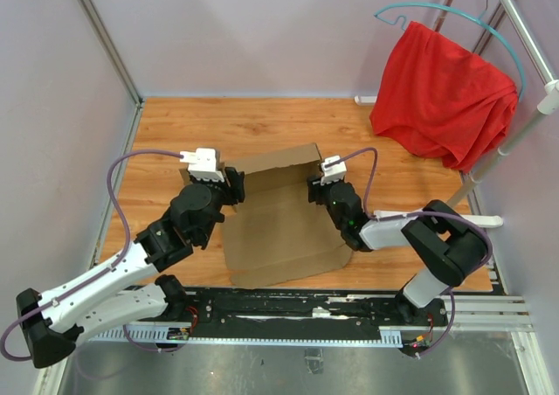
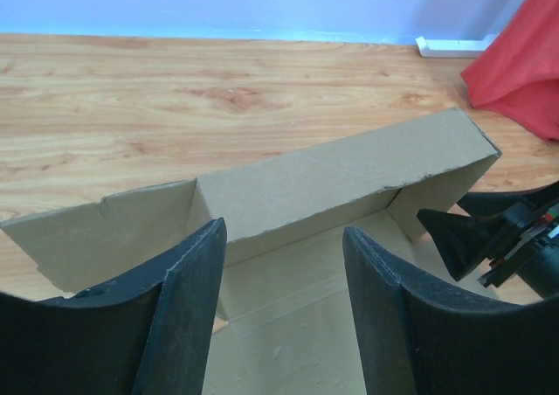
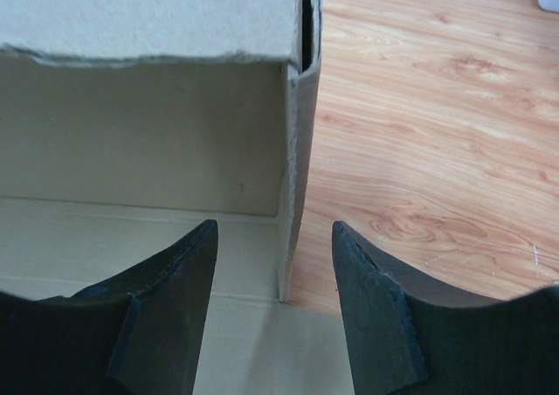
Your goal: Fold the paper box
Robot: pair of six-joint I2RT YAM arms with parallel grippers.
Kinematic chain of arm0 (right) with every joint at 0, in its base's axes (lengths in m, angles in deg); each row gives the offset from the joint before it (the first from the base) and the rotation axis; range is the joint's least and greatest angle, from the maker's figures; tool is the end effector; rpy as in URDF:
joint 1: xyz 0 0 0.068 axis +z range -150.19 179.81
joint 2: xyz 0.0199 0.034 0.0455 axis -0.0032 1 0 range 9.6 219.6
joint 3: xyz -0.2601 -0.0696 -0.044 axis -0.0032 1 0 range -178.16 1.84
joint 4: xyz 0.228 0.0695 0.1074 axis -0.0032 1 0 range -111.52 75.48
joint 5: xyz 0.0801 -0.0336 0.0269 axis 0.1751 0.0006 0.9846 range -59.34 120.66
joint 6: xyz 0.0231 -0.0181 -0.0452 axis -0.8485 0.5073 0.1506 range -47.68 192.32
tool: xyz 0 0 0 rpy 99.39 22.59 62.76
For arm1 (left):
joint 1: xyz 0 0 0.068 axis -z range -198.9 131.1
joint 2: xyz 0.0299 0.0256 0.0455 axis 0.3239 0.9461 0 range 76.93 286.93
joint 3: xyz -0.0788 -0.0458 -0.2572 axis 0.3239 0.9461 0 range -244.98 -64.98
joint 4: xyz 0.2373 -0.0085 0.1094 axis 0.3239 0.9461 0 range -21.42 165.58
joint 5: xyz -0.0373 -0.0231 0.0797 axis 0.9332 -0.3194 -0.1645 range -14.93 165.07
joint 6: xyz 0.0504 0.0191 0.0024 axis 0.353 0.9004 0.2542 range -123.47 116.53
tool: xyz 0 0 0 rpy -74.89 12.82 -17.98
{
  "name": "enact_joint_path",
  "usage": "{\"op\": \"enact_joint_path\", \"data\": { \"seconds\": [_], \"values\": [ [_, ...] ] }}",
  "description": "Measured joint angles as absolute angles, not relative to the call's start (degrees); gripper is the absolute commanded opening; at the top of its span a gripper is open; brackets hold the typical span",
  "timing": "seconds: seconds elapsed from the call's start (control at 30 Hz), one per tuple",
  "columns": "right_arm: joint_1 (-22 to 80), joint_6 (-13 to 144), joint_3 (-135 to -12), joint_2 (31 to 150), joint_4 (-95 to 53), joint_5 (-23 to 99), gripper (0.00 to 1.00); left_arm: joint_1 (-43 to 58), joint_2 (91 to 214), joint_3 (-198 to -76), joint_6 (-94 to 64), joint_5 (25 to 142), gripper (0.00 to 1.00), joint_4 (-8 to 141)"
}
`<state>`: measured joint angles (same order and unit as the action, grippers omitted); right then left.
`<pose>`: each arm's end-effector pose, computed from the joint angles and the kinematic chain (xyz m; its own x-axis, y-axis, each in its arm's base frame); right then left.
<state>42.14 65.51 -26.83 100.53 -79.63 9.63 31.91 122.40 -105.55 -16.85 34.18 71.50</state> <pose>0.2292 0.1915 0.1808 -0.0963 0.0619 -0.9934 -0.3548 0.9304 0.0924 0.1343 -0.1280 0.3268 -0.1244 -0.1242 -0.9844 0.1515 0.9781 -0.1426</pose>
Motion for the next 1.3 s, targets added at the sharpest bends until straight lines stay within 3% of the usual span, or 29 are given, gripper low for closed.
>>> {"op": "enact_joint_path", "data": {
  "seconds": [0.13,0.23,0.27,0.43,0.57,0.83,0.87,1.1,1.3],
  "values": [
    [41.6,65.4,-27.5,102.7,-79.3,9.7,0.46,31.9,121.1,-105.6,-17.0,33.7,0.62,71.9],
    [40.9,64.4,-29.2,104.8,-79.0,9.6,0.06,31.9,120.4,-105.6,-17.1,33.5,0.64,72.0],
    [40.7,64.0,-29.8,105.4,-78.9,9.5,0.01,31.9,120.3,-105.6,-17.1,33.4,0.65,72.0],
    [39.7,61.1,-30.8,106.4,-78.8,9.0,0.01,31.9,120.3,-105.6,-17.1,33.3,0.70,73.1],
    [38.4,59.3,-29.1,103.4,-77.2,9.0,0.01,31.9,120.3,-105.6,-17.2,33.3,0.99,74.3],
    [29.6,56.5,-27.0,84.0,-63.9,12.5,0.01,31.9,120.0,-105.9,-17.7,34.2,0.99,73.9],
    [28.2,56.1,-27.0,81.3,-61.4,13.4,0.01,31.9,119.8,-105.9,-17.7,34.4,0.99,73.6],
    [17.8,55.1,-30.0,68.3,-40.9,21.8,0.01,31.9,114.8,-108.5,-16.0,35.6,0.63,70.3],
    [5.2,52.2,-33.8,62.8,-31.1,36.9,0.01,31.9,107.0,-112.2,-12.9,40.9,0.59,68.2]
  ]
}}
